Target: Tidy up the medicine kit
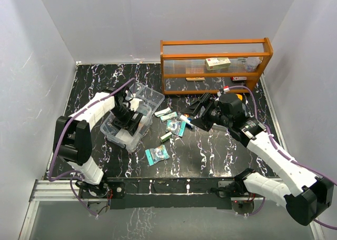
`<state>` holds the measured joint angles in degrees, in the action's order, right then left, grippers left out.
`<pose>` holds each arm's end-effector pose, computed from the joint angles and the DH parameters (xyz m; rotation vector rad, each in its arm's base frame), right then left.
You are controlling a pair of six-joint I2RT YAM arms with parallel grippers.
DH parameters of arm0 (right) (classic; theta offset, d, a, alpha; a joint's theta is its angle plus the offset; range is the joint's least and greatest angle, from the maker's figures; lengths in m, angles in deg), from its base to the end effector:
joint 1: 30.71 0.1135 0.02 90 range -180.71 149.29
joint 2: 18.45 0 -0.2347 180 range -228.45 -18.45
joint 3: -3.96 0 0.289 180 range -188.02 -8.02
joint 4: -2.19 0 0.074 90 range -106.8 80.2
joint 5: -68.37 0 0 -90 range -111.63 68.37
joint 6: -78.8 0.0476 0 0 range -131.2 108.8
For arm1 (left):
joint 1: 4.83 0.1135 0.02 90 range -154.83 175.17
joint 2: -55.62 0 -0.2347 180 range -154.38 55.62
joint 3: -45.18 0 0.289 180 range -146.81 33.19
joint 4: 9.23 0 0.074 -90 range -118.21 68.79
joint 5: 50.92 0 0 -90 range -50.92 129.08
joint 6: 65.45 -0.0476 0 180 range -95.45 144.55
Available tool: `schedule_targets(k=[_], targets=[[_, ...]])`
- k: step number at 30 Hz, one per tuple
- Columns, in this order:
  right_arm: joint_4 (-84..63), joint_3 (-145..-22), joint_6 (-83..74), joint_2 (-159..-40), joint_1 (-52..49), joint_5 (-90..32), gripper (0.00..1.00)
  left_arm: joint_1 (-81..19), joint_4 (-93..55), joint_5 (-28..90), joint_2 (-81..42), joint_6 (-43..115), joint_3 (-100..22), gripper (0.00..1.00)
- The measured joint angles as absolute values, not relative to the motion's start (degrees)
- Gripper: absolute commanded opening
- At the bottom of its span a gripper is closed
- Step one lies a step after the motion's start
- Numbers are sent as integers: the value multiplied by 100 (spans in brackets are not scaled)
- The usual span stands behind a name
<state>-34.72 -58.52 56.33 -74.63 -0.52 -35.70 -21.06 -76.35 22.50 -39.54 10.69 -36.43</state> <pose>0.2362 0.1508 0.2790 0.5970 2.2846 1.2028 0.3241 -0.1085 0.1615 0.8008 2.8440 -0.4354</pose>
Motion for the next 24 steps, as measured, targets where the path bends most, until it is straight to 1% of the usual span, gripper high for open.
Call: schedule_targets(k=[2, 6, 16, 24], targets=[[-3464, -5844, 5633, -7463, -52, -3570, 74, -2106, -7635, 2257, -3954, 1071, -3639, 81], [-3457, -5833, 5635, -7461, -52, -3570, 74, -2106, -7597, 2353, -3954, 1097, -3639, 85], [-3387, -5782, 5637, -7420, -52, -3568, 74, -2106, -7490, 2596, -3954, 1125, -3639, 87], [-3357, -5769, 5639, -7387, -52, -3568, 74, -2106, -7346, 2646, -3954, 1169, -3602, 87]])
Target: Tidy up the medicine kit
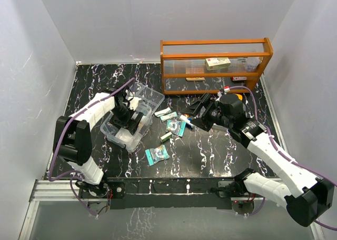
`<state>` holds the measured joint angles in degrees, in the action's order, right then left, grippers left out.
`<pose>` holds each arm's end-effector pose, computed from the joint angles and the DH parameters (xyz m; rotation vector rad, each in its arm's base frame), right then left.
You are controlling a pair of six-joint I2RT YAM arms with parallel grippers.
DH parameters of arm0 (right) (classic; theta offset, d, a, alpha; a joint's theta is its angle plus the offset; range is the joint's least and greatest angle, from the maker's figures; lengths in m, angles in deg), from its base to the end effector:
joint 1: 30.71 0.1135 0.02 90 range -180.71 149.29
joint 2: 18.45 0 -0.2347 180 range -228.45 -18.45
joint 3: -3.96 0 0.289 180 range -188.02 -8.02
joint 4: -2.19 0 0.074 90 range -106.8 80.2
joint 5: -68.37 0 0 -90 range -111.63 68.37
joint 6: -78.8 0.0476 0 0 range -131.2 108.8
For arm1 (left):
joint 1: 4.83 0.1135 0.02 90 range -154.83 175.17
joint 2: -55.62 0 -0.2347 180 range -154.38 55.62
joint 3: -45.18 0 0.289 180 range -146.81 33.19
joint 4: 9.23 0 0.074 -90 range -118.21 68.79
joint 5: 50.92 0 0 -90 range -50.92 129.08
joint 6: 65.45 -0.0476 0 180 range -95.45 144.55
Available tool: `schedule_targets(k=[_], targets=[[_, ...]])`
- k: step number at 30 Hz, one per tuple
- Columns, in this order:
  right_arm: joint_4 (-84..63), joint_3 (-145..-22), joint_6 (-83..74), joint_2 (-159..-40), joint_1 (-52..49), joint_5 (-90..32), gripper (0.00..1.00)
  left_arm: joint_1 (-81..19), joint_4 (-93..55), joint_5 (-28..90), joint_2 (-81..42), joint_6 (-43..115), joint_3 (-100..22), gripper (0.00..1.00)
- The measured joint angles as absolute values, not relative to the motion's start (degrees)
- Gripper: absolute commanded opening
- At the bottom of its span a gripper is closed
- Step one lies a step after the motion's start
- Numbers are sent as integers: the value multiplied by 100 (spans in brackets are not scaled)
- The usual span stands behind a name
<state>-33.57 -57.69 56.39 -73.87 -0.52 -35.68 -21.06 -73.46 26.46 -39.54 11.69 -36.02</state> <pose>0.2350 0.1501 0.2789 0.5900 2.2664 1.2150 0.3295 -0.1068 0.1596 0.7668 2.8222 -0.3321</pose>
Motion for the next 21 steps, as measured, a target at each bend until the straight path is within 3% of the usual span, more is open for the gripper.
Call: schedule_targets(k=[14, 21], targets=[[-3136, -5682, 5635, -7269, -50, -3568, 77, -2106, -7119, 3020, -3939, 1222, -3519, 91], [-3009, -5559, 5628, -7197, -52, -3565, 76, -2106, -6937, 2891, -3633, 1270, -3473, 84]])
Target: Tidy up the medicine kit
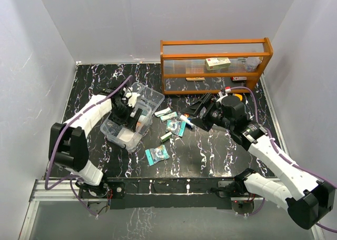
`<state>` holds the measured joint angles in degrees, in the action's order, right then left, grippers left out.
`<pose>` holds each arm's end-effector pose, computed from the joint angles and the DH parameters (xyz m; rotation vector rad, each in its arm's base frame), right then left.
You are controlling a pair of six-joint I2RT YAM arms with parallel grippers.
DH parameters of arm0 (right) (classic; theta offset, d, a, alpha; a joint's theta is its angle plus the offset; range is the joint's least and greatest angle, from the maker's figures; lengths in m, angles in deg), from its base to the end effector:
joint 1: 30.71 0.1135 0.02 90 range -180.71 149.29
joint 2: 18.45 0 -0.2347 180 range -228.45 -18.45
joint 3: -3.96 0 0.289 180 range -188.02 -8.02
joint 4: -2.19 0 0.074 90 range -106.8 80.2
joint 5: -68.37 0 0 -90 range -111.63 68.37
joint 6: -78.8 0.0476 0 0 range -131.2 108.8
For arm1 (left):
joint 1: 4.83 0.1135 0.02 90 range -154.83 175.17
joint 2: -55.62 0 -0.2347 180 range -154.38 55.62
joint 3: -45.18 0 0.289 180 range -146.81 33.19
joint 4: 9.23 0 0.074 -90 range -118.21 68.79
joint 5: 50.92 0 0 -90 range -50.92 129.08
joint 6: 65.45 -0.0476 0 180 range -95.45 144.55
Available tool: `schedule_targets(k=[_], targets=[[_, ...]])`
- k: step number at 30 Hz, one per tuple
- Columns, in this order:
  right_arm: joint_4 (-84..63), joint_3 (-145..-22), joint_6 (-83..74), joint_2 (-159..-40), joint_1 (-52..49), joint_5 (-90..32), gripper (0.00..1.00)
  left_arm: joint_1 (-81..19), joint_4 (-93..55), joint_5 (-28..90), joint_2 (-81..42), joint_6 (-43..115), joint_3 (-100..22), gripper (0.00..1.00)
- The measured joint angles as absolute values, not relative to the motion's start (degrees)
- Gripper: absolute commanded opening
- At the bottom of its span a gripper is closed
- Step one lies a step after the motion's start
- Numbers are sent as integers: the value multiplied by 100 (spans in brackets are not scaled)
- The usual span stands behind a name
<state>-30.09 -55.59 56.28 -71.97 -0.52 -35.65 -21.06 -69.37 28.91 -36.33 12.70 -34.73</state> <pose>0.2325 0.1486 0.2794 0.5625 2.2111 1.2491 0.3314 -0.1052 0.1727 0.7238 2.7319 -0.2682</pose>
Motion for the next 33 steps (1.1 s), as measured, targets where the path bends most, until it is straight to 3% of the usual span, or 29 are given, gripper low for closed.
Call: schedule_targets(k=[11, 14, 18, 25, 33], targets=[[-3420, -5824, 4630, -7743, -52, -3008, 74, -2106, -6312, 2622, -1860, 1903, -3613, 79], [-3590, -5968, 4105, -8139, -50, -2741, 71, -2106, -5945, 2631, -1027, 2413, -3680, 84], [-3663, -5942, 3559, -8508, -52, -2538, 64, -2106, -5589, 2716, -30, 3018, -3757, 98], [-3149, -5492, 3095, -9052, -52, -2562, 57, -2106, -5252, 2952, 1137, 3632, -3582, 99], [-2353, -5256, 3154, -10086, -45, -2759, 49, -2106, -5180, 2423, 1368, 4203, -3044, 98]])
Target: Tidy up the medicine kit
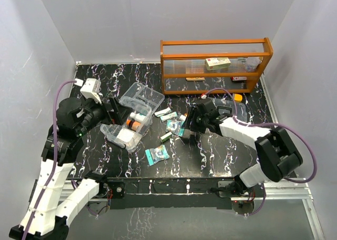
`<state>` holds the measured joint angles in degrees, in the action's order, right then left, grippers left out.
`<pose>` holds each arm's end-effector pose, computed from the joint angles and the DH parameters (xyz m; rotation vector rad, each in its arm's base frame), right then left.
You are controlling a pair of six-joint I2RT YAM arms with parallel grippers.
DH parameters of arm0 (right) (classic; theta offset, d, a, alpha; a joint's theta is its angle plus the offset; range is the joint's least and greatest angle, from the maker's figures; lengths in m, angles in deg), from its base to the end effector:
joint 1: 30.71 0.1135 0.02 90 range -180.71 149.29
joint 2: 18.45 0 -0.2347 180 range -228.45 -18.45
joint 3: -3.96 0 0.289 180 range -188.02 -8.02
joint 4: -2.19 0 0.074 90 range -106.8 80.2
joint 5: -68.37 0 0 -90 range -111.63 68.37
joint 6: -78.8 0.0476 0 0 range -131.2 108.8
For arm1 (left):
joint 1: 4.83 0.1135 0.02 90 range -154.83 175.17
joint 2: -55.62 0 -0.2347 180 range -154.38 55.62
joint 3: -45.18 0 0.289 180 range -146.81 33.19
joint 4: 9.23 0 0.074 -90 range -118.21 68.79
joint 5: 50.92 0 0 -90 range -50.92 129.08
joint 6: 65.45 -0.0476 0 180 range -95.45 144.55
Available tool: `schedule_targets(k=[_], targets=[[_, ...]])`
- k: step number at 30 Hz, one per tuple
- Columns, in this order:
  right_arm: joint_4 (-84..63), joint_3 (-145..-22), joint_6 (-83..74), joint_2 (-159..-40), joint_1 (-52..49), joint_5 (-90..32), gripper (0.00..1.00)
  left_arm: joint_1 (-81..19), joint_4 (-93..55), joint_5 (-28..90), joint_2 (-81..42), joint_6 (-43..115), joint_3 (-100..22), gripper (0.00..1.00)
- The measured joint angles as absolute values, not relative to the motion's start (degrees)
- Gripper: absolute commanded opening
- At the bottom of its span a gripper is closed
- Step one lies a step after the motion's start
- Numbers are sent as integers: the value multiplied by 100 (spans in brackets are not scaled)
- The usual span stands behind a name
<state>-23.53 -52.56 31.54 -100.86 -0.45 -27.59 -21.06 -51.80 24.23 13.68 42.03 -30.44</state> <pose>0.2777 0.1677 0.1248 0.2347 2.5781 0.6443 0.1929 -0.0689 0.4121 0.1765 1.7569 -0.6543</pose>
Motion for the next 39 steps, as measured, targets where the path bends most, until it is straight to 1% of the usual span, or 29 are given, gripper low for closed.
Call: schedule_targets(k=[5, 9, 10, 15, 18, 24, 30, 34, 39], targets=[[-1722, -5203, 3261, -10576, 40, -2715, 41, -2106, -4977, 1864, 1266, 4662, -2664, 99], [-1315, -5203, 3353, -11035, 117, -2602, 38, -2106, -4763, 1573, 1268, 4928, -2397, 99], [-1160, -5214, 3392, -11102, 127, -2606, 35, -2106, -4734, 1533, 1263, 4972, -2386, 99], [-618, -5216, 3412, -11371, 154, -2610, 10, -2106, -4640, 1413, 1255, 5053, -2386, 99], [-487, -5216, 3399, -11452, 154, -2608, 0, -2106, -4642, 1400, 1231, 5060, -2389, 99], [-544, -5216, 3176, -11282, 154, -2593, 0, -2106, -4660, 1356, 1202, 5116, -2391, 99], [-974, -5420, 2761, -10425, 154, -2807, 0, -2106, -4673, 1155, 1030, 5401, -2410, 96], [-1306, -5802, 2363, -9800, 154, -3176, 0, -2106, -4448, 838, 837, 5634, -2356, 96], [-2074, -6506, 1637, -9461, 154, -3935, 0, -2106, -3998, 342, 754, 5707, -2198, 95]])
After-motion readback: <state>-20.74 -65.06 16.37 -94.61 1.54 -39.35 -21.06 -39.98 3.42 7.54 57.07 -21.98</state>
